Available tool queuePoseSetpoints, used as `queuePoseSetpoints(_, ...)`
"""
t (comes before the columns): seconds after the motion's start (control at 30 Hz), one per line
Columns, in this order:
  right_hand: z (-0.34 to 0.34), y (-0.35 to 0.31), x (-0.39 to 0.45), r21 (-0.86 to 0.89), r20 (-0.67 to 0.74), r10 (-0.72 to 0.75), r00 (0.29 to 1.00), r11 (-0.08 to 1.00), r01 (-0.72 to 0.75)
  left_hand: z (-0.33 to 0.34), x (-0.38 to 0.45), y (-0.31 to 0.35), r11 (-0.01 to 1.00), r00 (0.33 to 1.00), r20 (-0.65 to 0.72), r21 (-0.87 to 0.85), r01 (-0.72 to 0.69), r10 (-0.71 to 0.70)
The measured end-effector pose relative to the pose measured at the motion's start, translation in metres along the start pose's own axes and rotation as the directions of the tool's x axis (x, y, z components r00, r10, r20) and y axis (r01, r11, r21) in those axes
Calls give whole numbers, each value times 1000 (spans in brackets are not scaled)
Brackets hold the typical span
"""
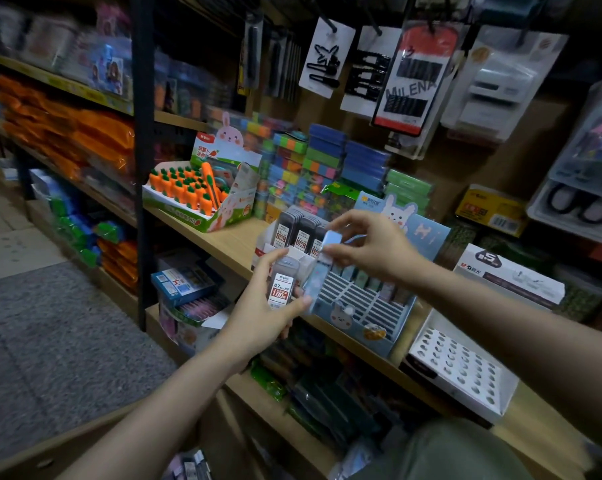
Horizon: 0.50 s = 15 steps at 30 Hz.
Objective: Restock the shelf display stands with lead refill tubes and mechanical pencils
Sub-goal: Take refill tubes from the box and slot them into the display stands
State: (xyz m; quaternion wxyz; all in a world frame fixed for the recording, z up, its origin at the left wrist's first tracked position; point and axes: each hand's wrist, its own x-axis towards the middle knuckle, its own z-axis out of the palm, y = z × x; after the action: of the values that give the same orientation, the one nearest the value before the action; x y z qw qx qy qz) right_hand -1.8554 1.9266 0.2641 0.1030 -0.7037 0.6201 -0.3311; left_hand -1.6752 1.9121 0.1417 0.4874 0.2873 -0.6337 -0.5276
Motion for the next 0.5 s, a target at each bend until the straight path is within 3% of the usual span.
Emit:
queuePoseSetpoints(0.1, -26, 13, 13, -180, -172, -46, 984, 984, 15, -7, 3, -9, 996, 996, 16, 38, 82, -83)
queuePoseSetpoints(0.17, -34, 24, 18, -261, -209, -70, 975, 965, 14, -6, 4, -15, 989, 988, 26, -8, 150, -149)
queuePoseSetpoints(0.5, -1, 54, 41, -435, -146, -195, 970, 893, 114, -6, 7, -24, 979, 982, 18, -74, 191, -190)
